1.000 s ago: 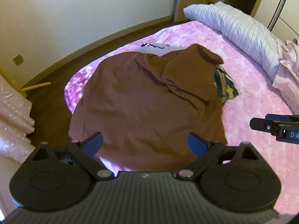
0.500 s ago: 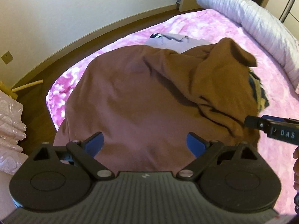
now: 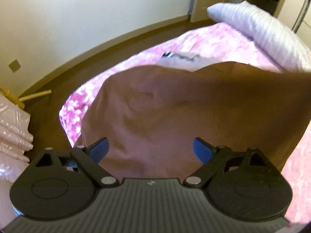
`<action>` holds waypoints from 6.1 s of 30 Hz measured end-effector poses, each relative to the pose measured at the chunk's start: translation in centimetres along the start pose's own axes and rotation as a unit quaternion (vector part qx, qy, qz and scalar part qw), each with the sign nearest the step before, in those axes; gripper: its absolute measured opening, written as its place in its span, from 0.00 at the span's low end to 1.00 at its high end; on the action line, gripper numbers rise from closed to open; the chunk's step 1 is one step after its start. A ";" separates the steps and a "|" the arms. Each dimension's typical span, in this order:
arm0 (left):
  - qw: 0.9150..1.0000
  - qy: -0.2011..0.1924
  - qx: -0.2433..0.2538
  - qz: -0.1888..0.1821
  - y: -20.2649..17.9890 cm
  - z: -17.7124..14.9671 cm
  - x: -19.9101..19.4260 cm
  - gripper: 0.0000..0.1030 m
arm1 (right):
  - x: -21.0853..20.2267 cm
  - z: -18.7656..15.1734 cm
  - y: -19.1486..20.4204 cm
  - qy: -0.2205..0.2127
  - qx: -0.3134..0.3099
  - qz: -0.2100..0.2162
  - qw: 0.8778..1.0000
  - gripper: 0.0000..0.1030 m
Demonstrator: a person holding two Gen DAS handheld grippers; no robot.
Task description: Fold large clothes
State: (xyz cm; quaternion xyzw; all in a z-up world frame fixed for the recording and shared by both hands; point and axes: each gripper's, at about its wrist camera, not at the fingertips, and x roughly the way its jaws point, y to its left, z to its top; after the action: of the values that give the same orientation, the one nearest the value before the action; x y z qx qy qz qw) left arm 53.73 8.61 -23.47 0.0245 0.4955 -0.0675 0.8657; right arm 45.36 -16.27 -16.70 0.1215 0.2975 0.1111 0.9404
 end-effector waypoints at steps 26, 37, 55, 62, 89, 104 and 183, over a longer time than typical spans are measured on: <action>0.936 -0.096 0.227 -0.253 -27.9 -16.2 -32.2 0.89 | -50.6 -2.6 -5.4 -0.118 0.042 -0.227 0.966 0.70; 0.899 -0.018 0.352 -0.260 -36.6 -27.4 -35.7 0.89 | -58.2 -20.7 -8.2 0.074 0.212 -0.309 0.924 0.70; 0.859 0.006 0.431 -0.278 -40.3 -25.7 -33.7 0.89 | -56.6 -22.2 -10.1 0.087 0.272 -0.353 0.891 0.70; 0.844 0.016 0.452 -0.288 -40.9 -24.0 -31.8 0.89 | -54.3 -21.8 -10.4 0.089 0.290 -0.365 0.880 0.70; 0.795 -0.003 0.528 -0.299 -53.8 -29.1 -19.9 0.89 | -60.9 -28.6 -21.3 0.114 0.376 -0.483 0.783 0.70; 0.735 -0.031 0.585 -0.342 -65.9 -34.4 -13.9 0.07 | -64.1 -36.4 -26.1 0.190 0.410 -0.492 0.744 0.70; 0.675 0.065 0.635 -0.370 -68.1 -31.9 -9.1 0.33 | -59.7 -52.5 -17.4 0.142 0.516 -0.427 0.729 0.17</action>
State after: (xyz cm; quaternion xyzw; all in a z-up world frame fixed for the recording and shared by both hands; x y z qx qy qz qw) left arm 12.29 -54.42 -30.13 0.3875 0.3572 -0.6788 0.5113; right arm -30.74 -40.97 -31.65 0.4307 0.4593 -0.4568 0.6284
